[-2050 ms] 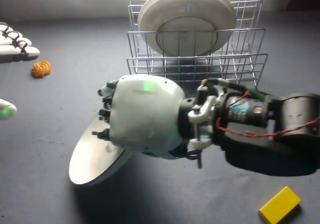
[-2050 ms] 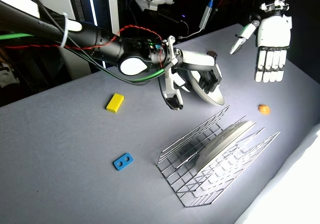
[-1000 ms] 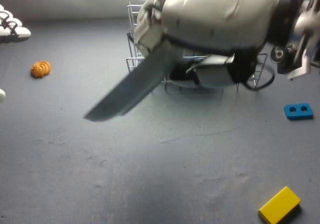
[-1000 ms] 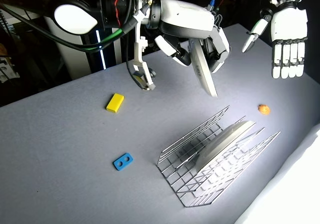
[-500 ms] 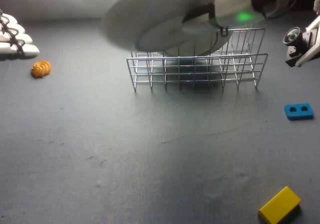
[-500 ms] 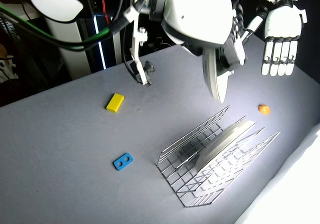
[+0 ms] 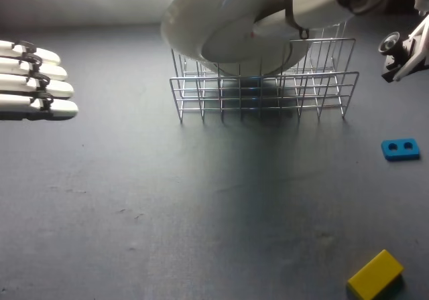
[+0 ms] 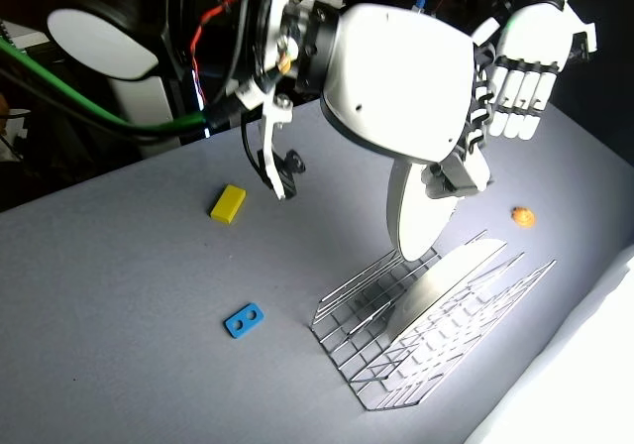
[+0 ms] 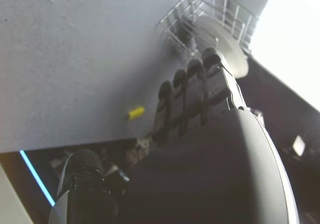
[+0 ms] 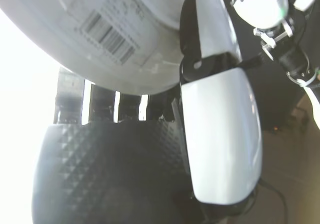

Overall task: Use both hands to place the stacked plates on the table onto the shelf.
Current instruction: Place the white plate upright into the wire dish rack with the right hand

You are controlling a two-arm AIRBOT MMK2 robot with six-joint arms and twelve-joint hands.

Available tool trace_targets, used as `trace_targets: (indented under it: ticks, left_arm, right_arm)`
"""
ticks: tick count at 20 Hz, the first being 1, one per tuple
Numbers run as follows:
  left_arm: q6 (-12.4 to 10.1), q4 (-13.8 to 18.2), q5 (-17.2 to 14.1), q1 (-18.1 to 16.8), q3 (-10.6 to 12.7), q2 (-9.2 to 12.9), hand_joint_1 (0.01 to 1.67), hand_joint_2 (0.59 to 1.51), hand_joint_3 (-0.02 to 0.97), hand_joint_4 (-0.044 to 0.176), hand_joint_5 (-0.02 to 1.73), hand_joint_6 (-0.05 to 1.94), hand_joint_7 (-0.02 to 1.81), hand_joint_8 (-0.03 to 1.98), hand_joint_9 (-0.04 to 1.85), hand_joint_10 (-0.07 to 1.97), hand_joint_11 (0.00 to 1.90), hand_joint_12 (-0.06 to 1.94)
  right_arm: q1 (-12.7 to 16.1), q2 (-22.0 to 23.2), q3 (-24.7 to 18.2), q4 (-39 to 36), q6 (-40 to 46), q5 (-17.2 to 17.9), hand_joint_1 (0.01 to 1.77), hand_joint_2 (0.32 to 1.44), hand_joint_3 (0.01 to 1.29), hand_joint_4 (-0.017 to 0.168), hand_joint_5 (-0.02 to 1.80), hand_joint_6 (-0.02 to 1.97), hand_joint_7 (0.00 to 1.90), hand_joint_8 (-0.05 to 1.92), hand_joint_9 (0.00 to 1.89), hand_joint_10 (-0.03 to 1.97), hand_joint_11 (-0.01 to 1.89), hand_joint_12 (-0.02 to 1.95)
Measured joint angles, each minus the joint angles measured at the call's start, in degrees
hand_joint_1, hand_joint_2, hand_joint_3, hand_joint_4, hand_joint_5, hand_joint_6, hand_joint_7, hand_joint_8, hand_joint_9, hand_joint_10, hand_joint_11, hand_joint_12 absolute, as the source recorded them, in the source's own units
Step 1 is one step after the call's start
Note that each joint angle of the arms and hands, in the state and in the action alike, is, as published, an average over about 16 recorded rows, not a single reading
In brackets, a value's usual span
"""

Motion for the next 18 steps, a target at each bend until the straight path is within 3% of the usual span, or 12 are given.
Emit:
trace_targets:
  ticks: [8, 18]
  left_arm:
    - [0.9, 6.3, -9.0, -6.5, -4.0, 1.4, 0.02, 1.097, 0.016, 0.003, 0.08, 0.02, 0.09, 0.01, 0.07, 0.01, 0.02, 0.15]
    - [0.0, 13.0, -14.2, -16.5, -11.1, 4.1, 0.02, 1.093, 0.015, 0.002, 0.09, 0.02, 0.10, 0.01, 0.08, 0.01, 0.02, 0.20]
  right_arm:
    - [-2.8, -3.5, 4.9, 6.5, -0.6, 0.6, 1.20, 1.03, 0.01, 0.001, 0.90, 0.98, 1.00, 1.06, 1.03, 0.61, 0.72, 1.23]
    - [-6.0, -6.1, 9.0, 14.3, -1.5, 1.6, 1.21, 1.07, 0.01, -0.008, 0.88, 0.97, 1.00, 1.09, 1.01, 0.67, 0.72, 1.24]
